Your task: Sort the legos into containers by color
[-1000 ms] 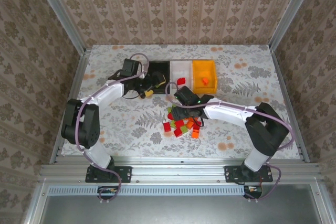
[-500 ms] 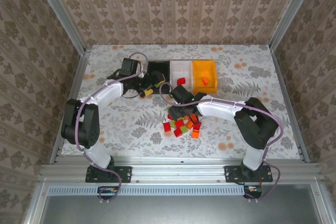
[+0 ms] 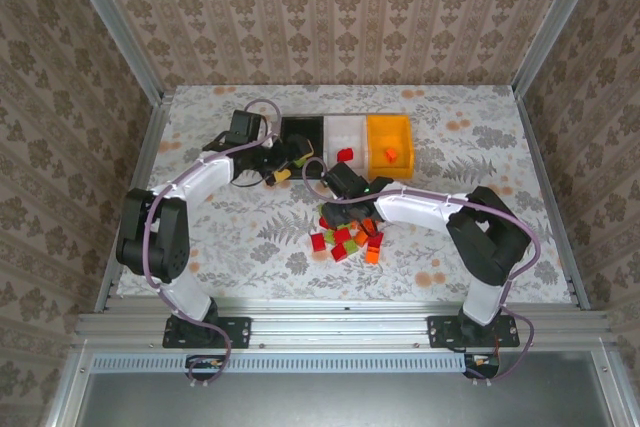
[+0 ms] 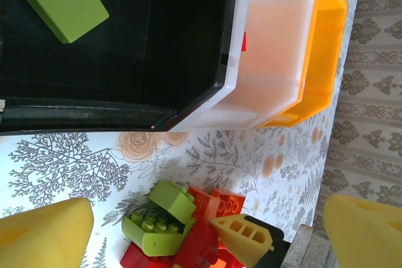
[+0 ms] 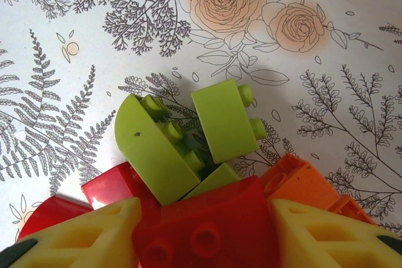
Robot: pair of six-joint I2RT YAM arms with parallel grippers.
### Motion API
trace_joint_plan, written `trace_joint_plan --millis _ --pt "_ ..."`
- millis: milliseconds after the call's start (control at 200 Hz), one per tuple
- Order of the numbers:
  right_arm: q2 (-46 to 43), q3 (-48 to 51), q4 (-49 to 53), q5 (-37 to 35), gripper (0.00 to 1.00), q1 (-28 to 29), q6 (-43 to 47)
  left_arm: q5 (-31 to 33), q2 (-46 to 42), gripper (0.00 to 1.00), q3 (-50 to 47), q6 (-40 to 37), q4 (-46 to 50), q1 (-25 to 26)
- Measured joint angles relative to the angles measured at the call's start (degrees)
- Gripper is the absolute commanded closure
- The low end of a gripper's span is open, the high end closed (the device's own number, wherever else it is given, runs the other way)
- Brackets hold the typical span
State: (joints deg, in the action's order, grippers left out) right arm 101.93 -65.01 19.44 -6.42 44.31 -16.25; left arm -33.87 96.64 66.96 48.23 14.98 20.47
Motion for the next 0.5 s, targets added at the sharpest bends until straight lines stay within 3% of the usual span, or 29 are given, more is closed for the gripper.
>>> trace_joint_plan --millis 500 --pt "-1.3 0.1 0.0 -1.5 0.49 0.0 -0.4 -0.2 -0.1 0.04 0.3 0.0 0.0 -2.3"
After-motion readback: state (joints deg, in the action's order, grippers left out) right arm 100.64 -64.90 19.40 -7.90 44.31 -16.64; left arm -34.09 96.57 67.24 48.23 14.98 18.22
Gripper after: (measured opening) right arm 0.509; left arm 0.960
